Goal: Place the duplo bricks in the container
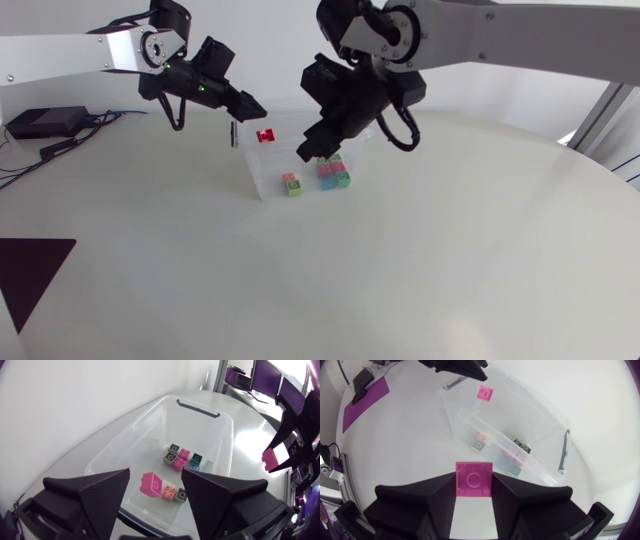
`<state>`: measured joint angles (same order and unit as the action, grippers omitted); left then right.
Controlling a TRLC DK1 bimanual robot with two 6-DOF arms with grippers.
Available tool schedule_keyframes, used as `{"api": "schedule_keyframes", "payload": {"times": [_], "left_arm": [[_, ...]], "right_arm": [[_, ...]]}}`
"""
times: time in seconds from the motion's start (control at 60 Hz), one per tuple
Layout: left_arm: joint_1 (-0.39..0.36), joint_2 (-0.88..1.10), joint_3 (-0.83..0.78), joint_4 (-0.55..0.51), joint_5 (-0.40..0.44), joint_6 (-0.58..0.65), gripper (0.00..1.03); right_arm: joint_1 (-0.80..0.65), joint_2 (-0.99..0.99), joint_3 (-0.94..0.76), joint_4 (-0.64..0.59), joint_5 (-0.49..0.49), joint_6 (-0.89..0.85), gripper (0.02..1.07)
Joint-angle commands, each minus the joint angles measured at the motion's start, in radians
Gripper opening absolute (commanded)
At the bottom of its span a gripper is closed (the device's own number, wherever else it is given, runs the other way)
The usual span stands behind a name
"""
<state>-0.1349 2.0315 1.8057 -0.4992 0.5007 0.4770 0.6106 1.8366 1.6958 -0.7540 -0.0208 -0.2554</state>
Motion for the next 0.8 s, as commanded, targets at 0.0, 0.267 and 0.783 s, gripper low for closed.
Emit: {"api": "schedule_keyframes", "payload": {"times": [0.0,0.267,0.783], "left_arm": [[-0.002,0.018,0.040,0.019,-0.034,-0.048,1.00],[0.012,-0.157,0.026,-0.147,-0.090,-0.081,1.00],[-0.005,-0.722,-0.508,-0.167,-0.263,-0.075,1.00]], "right_arm": [[-0.038,-0.014,0.036,0.027,0.009,0.030,0.14],[-0.123,0.079,0.134,0.248,-0.024,0.047,0.15],[-0.087,0.438,0.427,0.312,0.045,0.061,0.91]]}}
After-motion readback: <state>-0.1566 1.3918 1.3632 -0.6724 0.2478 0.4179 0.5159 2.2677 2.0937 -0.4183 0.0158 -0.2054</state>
